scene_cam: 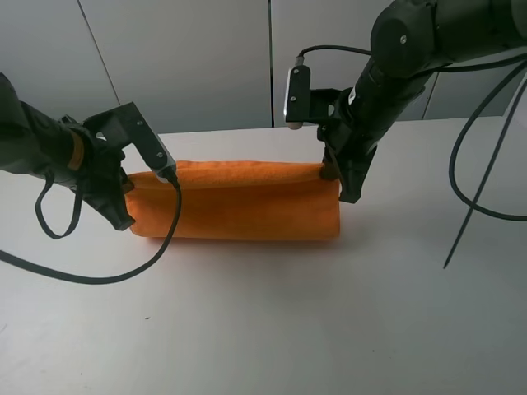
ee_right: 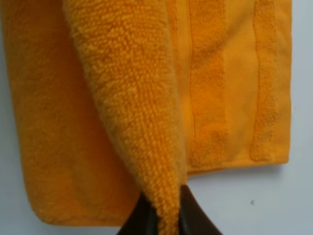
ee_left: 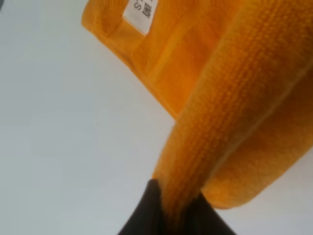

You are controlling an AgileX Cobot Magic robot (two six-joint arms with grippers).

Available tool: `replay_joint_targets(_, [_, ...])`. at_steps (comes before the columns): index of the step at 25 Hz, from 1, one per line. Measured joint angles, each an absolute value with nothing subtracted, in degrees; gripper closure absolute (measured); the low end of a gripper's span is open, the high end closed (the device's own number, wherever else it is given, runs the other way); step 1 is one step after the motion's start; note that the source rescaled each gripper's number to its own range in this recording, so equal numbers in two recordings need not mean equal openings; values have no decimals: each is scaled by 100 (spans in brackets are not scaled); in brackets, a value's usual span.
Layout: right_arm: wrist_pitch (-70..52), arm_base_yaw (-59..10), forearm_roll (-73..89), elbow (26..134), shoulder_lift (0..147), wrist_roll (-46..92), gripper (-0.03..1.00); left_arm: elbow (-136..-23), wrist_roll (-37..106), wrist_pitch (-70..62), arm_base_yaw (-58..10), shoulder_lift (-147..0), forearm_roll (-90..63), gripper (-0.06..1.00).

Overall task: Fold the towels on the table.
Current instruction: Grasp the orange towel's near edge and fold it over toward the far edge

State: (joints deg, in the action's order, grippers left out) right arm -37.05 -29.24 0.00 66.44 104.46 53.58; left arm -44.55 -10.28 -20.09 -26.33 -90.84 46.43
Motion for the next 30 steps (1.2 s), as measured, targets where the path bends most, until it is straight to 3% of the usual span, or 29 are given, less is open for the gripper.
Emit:
replay_joint_targets(20, [-2801,-2515,-407,6644,10700,5098,97,-4577,-6079,-1849,-2677,-10000,9642,94])
replay_joint_targets(30, [-2415,-2399,-599,6656,11243,5037,97,-5024,-6801,-2058,-2690,-10725,10089,94])
